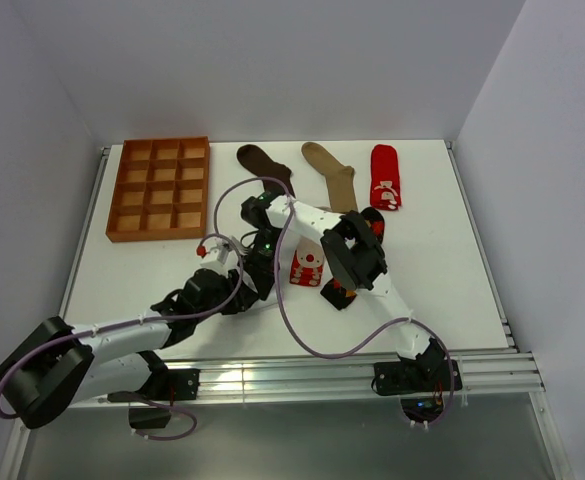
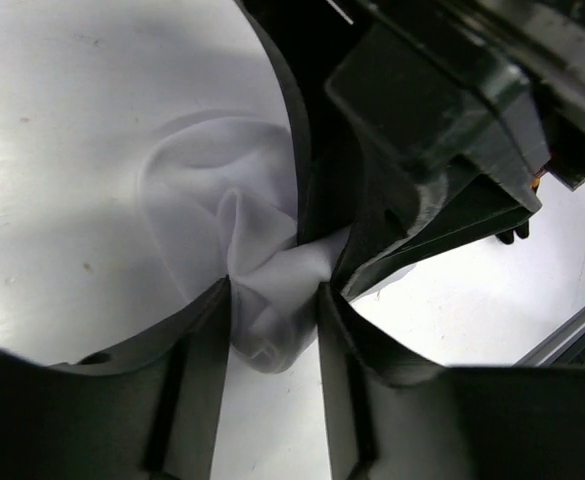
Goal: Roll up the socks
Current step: Roll the sock at the center of the board.
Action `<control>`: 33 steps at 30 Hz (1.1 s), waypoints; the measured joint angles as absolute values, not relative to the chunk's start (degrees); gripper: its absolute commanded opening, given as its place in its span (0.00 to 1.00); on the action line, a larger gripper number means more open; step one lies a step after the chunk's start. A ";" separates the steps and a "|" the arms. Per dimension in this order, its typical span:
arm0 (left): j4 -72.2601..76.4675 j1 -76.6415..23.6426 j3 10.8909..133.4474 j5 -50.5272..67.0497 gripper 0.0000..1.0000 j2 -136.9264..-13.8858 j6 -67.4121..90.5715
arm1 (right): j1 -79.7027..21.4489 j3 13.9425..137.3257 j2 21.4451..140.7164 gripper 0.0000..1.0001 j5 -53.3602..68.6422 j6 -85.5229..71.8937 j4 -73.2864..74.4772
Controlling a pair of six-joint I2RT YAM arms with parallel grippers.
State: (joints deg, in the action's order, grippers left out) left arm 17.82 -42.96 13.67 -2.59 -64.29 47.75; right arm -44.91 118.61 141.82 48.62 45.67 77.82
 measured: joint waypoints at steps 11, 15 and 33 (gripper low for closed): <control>17.52 -43.03 19.16 -1.78 0.00 -71.53 48.93 | -43.55 115.00 140.29 0.52 48.10 40.49 74.61; 14.70 -42.98 22.65 -1.89 0.00 -74.22 49.39 | -42.83 109.82 136.66 0.58 47.64 37.12 69.76; 12.95 -41.56 22.39 -2.79 0.00 -73.87 56.27 | -32.69 78.89 108.27 0.63 39.66 28.93 34.76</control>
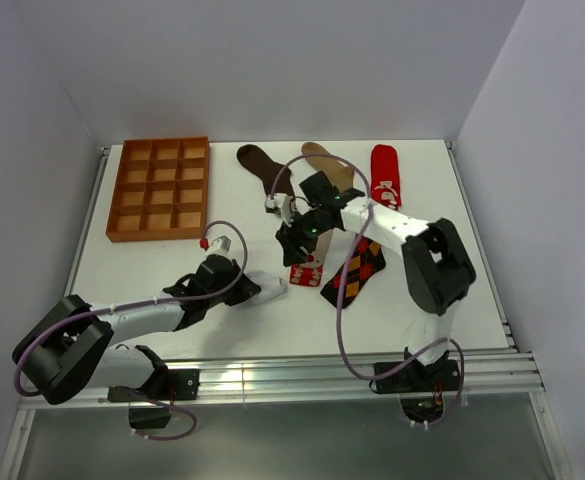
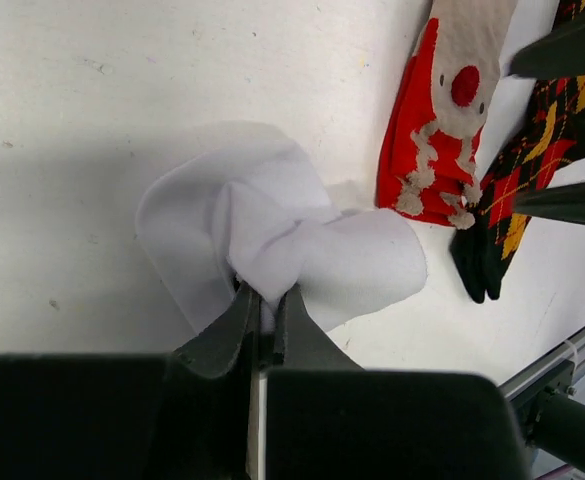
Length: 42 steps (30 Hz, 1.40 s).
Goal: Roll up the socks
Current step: Roll the sock at the center of the board.
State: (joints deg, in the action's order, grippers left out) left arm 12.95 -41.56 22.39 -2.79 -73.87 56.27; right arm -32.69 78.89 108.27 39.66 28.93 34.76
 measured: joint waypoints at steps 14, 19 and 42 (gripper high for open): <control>15.22 -37.41 21.85 4.12 0.00 -76.25 60.45 | -44.29 47.07 81.62 0.71 24.47 40.53 9.37; 15.81 -34.70 21.82 8.73 0.00 -77.34 60.97 | -54.06 37.50 79.09 0.72 17.89 44.75 1.67; 15.66 -26.79 23.77 23.16 0.00 -82.74 60.27 | -66.59 24.77 90.28 0.76 -1.65 64.29 -36.64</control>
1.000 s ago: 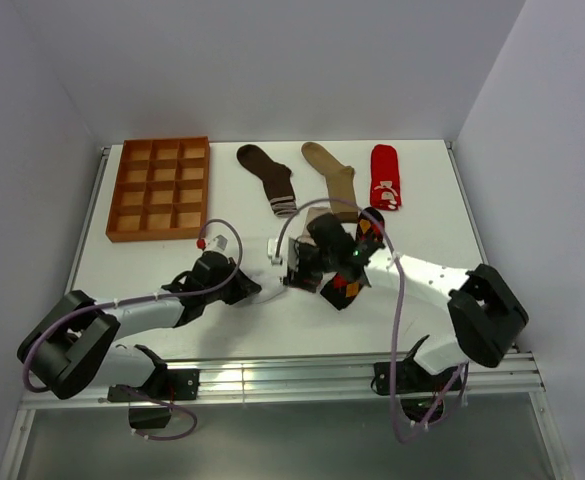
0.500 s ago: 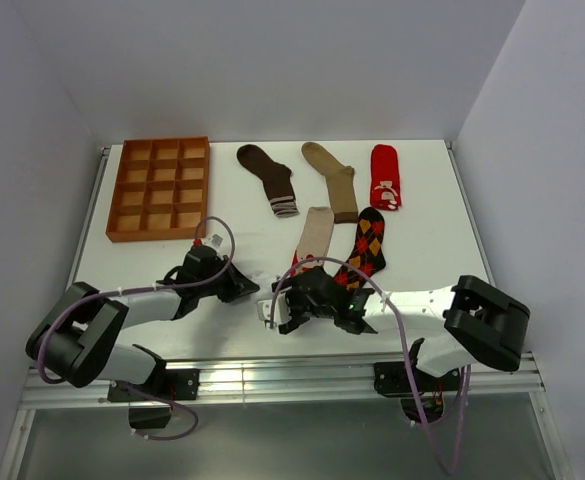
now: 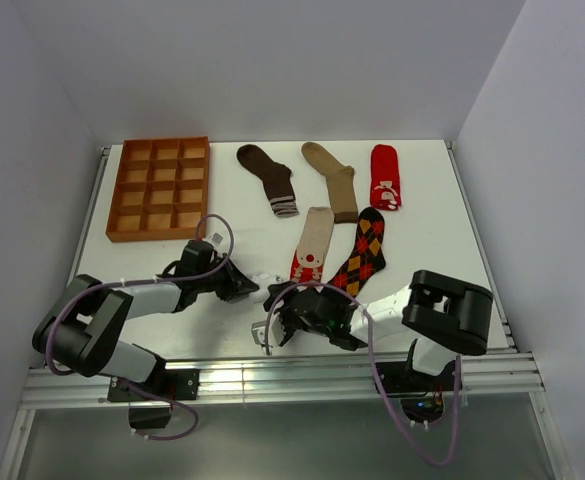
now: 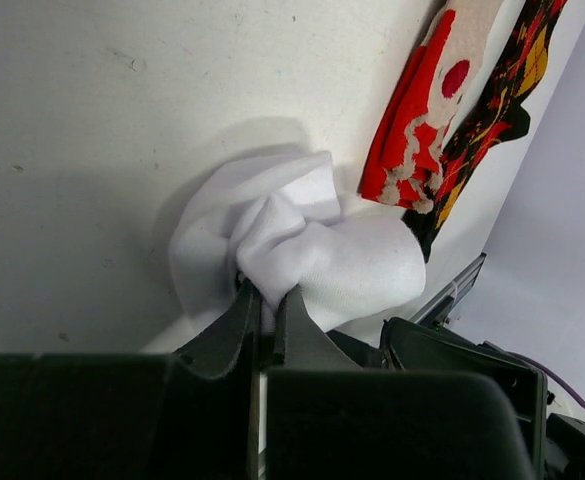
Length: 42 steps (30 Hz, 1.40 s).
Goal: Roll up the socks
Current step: Roll the sock at the center of the board.
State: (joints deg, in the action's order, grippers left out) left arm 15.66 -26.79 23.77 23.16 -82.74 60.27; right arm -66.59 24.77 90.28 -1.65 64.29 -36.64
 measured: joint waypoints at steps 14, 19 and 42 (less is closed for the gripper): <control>15.64 -25.74 24.58 26.20 0.03 -84.14 57.84 | -66.61 26.41 98.83 0.47 -4.58 70.02 -46.39; 12.95 -25.74 25.50 25.56 0.24 -83.48 56.36 | -66.08 30.68 97.21 0.42 -3.81 67.44 -37.15; -4.08 -26.17 26.44 9.93 0.49 -70.78 50.24 | -53.69 56.49 96.09 0.53 16.53 51.33 19.11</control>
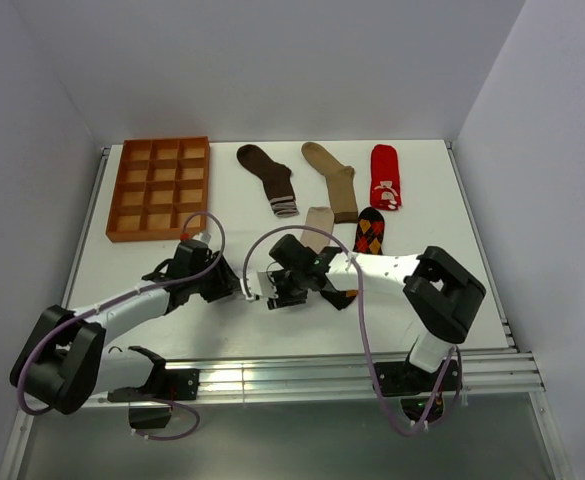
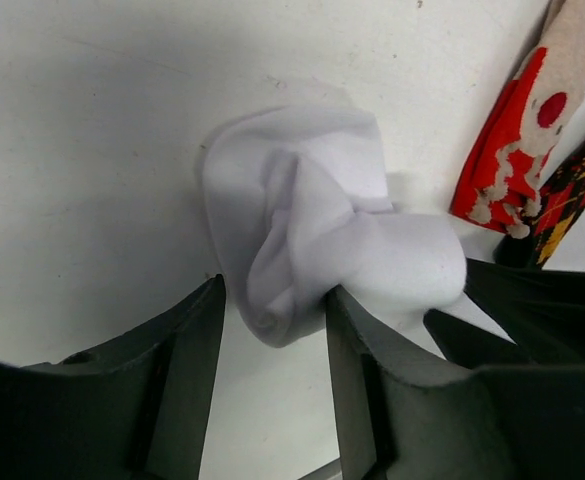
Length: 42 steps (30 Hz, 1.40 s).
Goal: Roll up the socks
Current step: Roll the sock at the center of the board.
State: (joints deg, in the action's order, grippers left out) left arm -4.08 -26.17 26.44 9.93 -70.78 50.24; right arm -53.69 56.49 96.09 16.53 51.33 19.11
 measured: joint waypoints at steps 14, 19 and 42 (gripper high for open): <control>2.63 -26.11 30.06 14.44 0.39 -81.60 52.42 | -57.89 38.44 82.02 0.72 10.33 52.14 -2.39; 2.57 -25.96 31.00 16.01 0.39 -82.94 52.40 | -60.55 34.94 85.67 0.75 6.50 56.66 -13.15; 2.02 -25.78 31.88 18.55 0.40 -84.27 51.68 | -62.85 34.85 102.52 0.71 -3.42 71.48 -41.91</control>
